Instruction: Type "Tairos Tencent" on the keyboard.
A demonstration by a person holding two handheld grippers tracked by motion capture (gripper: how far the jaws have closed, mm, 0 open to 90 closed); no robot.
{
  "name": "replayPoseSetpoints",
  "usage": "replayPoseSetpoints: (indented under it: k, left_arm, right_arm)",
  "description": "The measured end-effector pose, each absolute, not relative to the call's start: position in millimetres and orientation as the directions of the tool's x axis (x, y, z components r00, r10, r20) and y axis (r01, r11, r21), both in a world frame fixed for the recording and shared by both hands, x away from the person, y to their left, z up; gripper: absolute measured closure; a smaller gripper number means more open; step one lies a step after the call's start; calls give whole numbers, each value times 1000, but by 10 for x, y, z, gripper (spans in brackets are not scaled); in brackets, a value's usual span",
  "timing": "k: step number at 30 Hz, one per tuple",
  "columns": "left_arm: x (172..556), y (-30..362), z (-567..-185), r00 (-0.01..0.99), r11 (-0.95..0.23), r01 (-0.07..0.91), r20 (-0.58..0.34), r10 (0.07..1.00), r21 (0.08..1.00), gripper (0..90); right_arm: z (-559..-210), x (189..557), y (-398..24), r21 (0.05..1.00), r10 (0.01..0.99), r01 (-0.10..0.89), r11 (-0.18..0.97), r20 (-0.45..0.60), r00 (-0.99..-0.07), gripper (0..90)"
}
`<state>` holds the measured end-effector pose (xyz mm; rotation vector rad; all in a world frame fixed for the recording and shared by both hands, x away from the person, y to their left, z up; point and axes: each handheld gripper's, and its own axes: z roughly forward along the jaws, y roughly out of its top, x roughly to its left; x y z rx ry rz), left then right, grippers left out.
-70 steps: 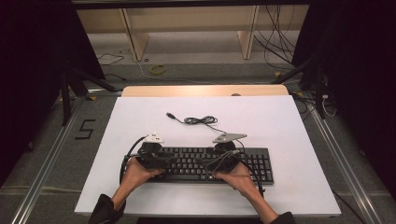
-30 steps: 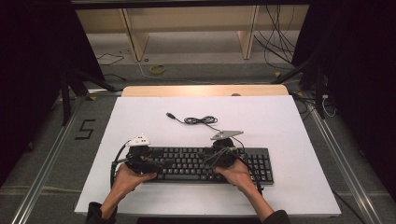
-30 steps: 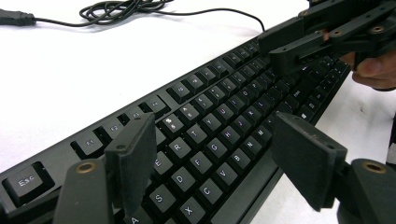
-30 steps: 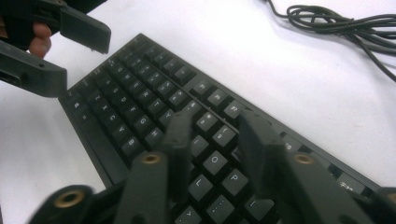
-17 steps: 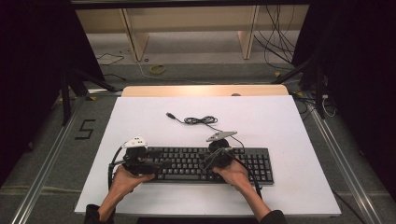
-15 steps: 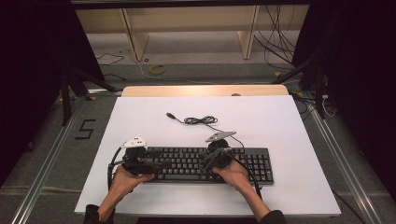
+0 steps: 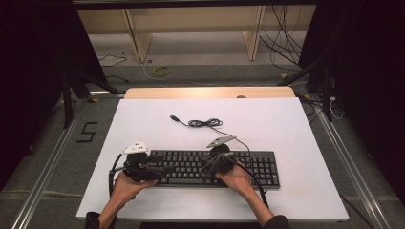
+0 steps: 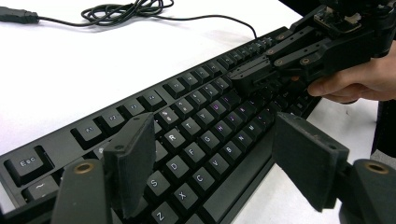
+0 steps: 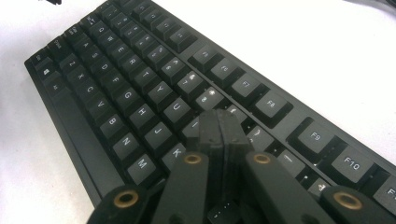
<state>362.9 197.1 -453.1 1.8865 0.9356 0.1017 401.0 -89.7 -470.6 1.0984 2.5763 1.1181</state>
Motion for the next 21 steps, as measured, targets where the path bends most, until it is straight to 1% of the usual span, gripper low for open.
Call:
replayPoseSetpoints:
  k: [9,11,18,21]
  left_arm:
    - [3621,1995,-4543,694,-214,564,-317,646,798,296]
    - [3621,1994,-4547,693,-213,564,-318,647,798,296]
    - [3631,2008,-4557,689,-211,567,-318,651,796,296]
    - [3639,2017,-4560,685,-206,571,-323,653,794,296]
  right_arm:
    - [-4719,4015,-895,675,670,573,464,155,-726,900]
    - [-4742,4015,-890,665,671,573,479,143,-728,900]
    - [-4720,4021,-908,667,675,584,463,161,-720,900]
    - [-4646,4014,-960,695,675,576,430,175,-716,887]
